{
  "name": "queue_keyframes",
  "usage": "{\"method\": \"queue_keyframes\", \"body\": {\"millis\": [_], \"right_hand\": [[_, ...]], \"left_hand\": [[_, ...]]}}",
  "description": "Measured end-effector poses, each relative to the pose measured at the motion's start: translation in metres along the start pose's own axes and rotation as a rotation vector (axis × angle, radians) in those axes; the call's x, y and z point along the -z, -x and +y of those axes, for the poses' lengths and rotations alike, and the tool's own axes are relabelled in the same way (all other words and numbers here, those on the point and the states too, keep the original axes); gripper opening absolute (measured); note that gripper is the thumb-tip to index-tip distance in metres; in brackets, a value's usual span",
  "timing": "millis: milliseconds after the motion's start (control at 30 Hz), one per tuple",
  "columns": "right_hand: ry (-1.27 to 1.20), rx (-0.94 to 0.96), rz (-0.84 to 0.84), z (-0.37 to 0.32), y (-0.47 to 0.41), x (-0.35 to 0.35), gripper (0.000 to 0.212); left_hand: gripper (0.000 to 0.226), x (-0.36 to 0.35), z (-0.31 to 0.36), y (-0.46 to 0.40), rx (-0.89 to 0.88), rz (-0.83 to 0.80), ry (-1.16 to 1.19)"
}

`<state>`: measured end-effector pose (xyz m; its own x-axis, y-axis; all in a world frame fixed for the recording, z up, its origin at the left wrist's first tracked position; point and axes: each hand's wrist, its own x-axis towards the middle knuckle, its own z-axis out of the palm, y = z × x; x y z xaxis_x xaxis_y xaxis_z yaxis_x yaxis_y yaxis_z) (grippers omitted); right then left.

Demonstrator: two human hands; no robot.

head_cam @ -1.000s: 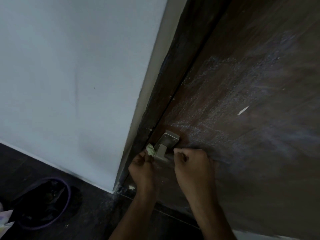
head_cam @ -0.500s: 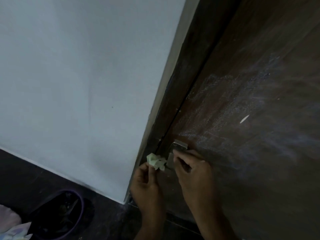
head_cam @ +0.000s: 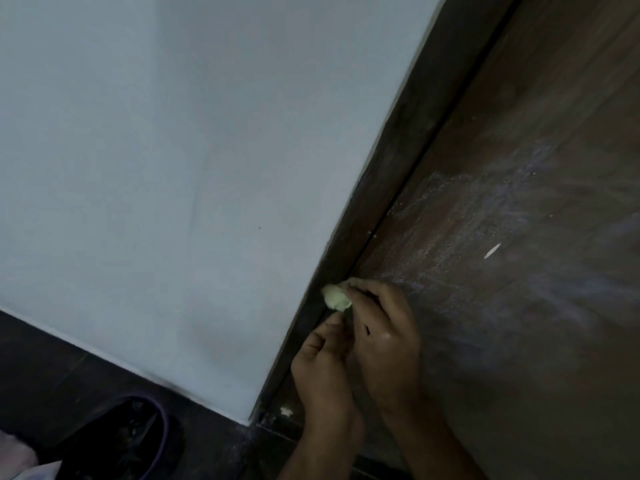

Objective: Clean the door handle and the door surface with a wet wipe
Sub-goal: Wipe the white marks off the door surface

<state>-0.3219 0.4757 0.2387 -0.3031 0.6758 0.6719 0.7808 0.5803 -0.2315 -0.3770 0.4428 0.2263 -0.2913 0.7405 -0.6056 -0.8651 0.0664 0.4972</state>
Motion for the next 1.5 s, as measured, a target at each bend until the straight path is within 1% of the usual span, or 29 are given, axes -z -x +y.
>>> {"method": "queue_keyframes", "body": {"millis": [67, 133, 167, 300, 367, 400, 467, 567, 600, 633, 667, 733, 767, 800, 833, 900, 967, 1033, 1067, 1100, 1167, 1267, 1300, 1333, 1367, 1400, 1433, 1467, 1500], "right_hand": [[0.018, 0.096, 0.069, 0.002, -0.008, -0.009, 0.02], [0.063, 0.155, 0.043, 0.006, -0.016, -0.018, 0.016], [0.093, 0.166, 0.01, 0.006, -0.018, -0.022, 0.016], [0.215, 0.252, -0.084, 0.007, -0.011, -0.034, 0.018], [0.23, 0.275, -0.115, 0.009, -0.015, -0.03, 0.017], [0.217, 0.273, -0.102, 0.009, -0.022, -0.025, 0.018], [0.178, 0.297, 0.017, 0.005, -0.039, -0.012, 0.015], [0.14, 0.299, 0.331, 0.001, -0.075, 0.013, 0.013], [0.137, 0.302, 0.397, 0.001, -0.083, 0.017, 0.014], [0.142, 0.308, 0.402, 0.001, -0.084, 0.017, 0.014], [0.16, 0.326, 0.347, 0.0, -0.08, 0.014, 0.014], [0.212, 0.397, 0.152, 0.003, -0.06, 0.002, 0.013], [0.263, 0.429, 0.084, 0.005, -0.05, -0.002, 0.013], [0.33, 0.446, 0.063, 0.008, -0.043, -0.004, 0.014], [0.377, 0.442, 0.082, 0.009, -0.042, -0.003, 0.014], [0.396, 0.39, 0.2, 0.004, -0.057, 0.006, 0.015], [0.38, 0.323, 0.412, -0.008, -0.087, 0.019, 0.021], [0.324, 0.264, 0.608, -0.015, -0.121, 0.032, 0.019], [0.279, 0.243, 0.657, -0.018, -0.131, 0.035, 0.018], [0.249, 0.231, 0.66, -0.018, -0.133, 0.034, 0.016], [0.255, 0.251, 0.564, -0.013, -0.114, 0.022, 0.018], [0.308, 0.349, 0.272, 0.002, -0.062, -0.009, 0.022], [0.327, 0.383, 0.155, 0.008, -0.046, -0.02, 0.017], [0.337, 0.398, 0.051, 0.012, -0.033, -0.029, 0.006], [0.336, 0.393, -0.012, 0.013, -0.023, -0.035, 0.01], [0.34, 0.38, -0.043, 0.015, -0.016, -0.039, 0.015], [0.346, 0.356, -0.019, 0.016, -0.016, -0.038, 0.012], [0.354, 0.331, 0.053, 0.017, -0.019, -0.035, 0.009], [0.373, 0.305, 0.147, 0.018, -0.026, -0.03, 0.013]], "left_hand": [[0.017, 0.001, 0.001, 0.0, -0.09, 0.046, 0.014], [0.017, 0.002, 0.001, 0.002, -0.201, 0.069, -0.026], [0.022, 0.003, 0.001, 0.004, -0.267, 0.075, -0.061], [0.055, 0.006, 0.006, 0.013, -0.544, 0.077, -0.274], [0.059, 0.01, 0.007, 0.01, -0.668, 0.063, -0.387], [0.059, 0.012, 0.008, 0.007, -0.716, 0.047, -0.426], [0.055, 0.014, 0.01, 0.006, -0.81, 0.013, -0.496], [0.059, 0.014, 0.009, 0.008, -0.907, -0.071, -0.595], [0.061, 0.013, 0.007, 0.008, -0.909, -0.096, -0.61], [0.062, 0.012, 0.005, 0.007, -0.895, -0.112, -0.617], [0.062, 0.013, 0.003, 0.006, -0.88, -0.119, -0.621], [0.063, 0.015, 0.001, 0.003, -0.867, -0.11, -0.636], [0.063, 0.016, 0.0, 0.003, -0.865, -0.108, -0.645], [0.063, 0.017, 0.0, 0.003, -0.855, -0.116, -0.649], [0.064, 0.017, 0.001, 0.003, -0.838, -0.13, -0.647], [0.064, 0.014, 0.004, 0.002, -0.802, -0.151, -0.639], [0.063, 0.01, 0.007, 0.002, -0.794, -0.159, -0.639], [0.057, 0.008, 0.009, 0.004, -0.79, -0.132, -0.617], [0.056, 0.009, 0.009, 0.005, -0.781, -0.107, -0.594], [0.057, 0.01, 0.008, 0.005, -0.765, -0.083, -0.561], [0.057, 0.014, 0.005, 0.005, -0.718, -0.042, -0.491], [0.052, 0.023, -0.001, -0.001, -0.647, 0.018, -0.448], [0.051, 0.027, -0.003, -0.004, -0.626, 0.04, -0.459], [0.049, 0.03, -0.004, -0.007, -0.607, 0.063, -0.477], [0.048, 0.034, -0.006, -0.01, -0.59, 0.083, -0.492], [0.046, 0.037, -0.007, -0.013, -0.574, 0.096, -0.499], [0.043, 0.038, -0.008, -0.016, -0.555, 0.095, -0.497], [0.041, 0.04, -0.007, -0.018, -0.535, 0.081, -0.486], [0.038, 0.04, -0.007, -0.02, -0.52, 0.063, -0.472]]}}
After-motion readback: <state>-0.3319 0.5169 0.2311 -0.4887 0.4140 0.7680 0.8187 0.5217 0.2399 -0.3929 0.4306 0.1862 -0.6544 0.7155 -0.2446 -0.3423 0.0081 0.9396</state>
